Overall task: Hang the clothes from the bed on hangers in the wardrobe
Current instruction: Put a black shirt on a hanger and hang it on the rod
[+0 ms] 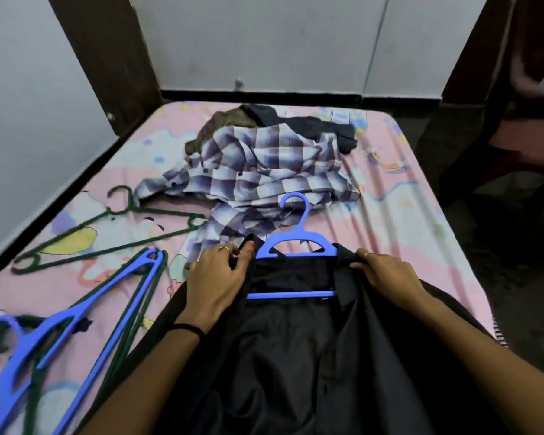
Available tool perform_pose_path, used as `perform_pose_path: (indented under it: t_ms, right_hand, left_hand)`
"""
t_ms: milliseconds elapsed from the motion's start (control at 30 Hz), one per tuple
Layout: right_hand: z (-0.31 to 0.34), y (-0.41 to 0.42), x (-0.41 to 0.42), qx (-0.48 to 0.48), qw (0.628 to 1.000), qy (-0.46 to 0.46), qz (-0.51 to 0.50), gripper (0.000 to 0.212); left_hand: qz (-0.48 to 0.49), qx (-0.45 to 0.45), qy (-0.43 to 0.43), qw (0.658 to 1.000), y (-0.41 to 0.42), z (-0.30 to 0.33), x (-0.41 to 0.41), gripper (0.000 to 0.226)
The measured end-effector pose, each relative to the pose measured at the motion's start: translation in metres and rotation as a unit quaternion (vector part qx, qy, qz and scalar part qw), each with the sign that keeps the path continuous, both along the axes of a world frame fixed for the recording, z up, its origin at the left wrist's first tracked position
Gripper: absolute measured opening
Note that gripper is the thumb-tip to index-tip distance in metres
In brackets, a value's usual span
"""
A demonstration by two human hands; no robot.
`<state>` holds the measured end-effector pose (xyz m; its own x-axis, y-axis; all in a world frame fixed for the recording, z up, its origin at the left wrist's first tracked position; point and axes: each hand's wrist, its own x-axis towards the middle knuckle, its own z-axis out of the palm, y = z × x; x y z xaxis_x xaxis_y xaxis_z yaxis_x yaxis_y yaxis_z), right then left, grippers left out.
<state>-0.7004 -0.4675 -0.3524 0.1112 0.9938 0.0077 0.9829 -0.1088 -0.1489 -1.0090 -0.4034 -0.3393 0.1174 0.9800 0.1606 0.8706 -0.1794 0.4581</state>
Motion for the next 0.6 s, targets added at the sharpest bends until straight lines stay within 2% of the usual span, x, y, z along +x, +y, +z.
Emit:
perform_pose_path:
  t_ms: [67, 133, 200, 267, 367, 433, 467, 533, 600]
  right_hand:
    - [-0.008, 0.003, 0.002, -0.003, 1.000, -0.014, 0.009, 0.028]
    - [-0.009, 0.005, 0.005, -0.004, 0.999, -0.034, 0.019, 0.031]
    - [-0.006, 0.006, 0.006, -0.010, 0.999, -0.039, 0.030, 0.031]
    - [0.002, 0.004, 0.003, -0.010, 1.000, -0.013, 0.027, 0.027]
    - [0.010, -0.002, -0.006, 0.021, 0.999, 0.038, 0.016, 0.024]
    - [0.008, -0.008, -0.008, 0.021, 0.999, 0.044, 0.012, 0.022]
    - [0.005, -0.012, -0.008, 0.011, 0.999, 0.033, 0.015, 0.022]
    - [-0.003, -0.019, -0.005, -0.030, 0.999, 0.002, 0.033, 0.025]
    - [-0.012, -0.025, -0.006, -0.076, 0.996, -0.027, 0.039, 0.027]
  left_hand:
    - [0.000, 0.013, 0.082, 0.997, 0.004, -0.002, 0.015, 0.056]
    - [-0.017, 0.012, 0.115, 0.993, 0.007, -0.001, 0.022, 0.043]
    - [0.009, 0.015, 0.084, 0.996, 0.012, 0.013, 0.017, 0.027]
    - [0.044, 0.052, 0.007, 0.998, 0.014, 0.036, 0.007, 0.021]
    - [0.013, 0.209, -0.018, 0.978, -0.009, 0.055, -0.006, 0.018]
    - [-0.049, 0.285, 0.021, 0.957, -0.048, 0.038, 0.000, 0.018]
    - [-0.085, 0.293, 0.048, 0.951, -0.068, 0.020, 0.003, 0.022]
    - [-0.136, 0.268, 0.104, 0.948, -0.092, -0.024, 0.009, 0.030]
    - [-0.139, 0.225, 0.149, 0.953, -0.099, -0.061, 0.010, 0.030]
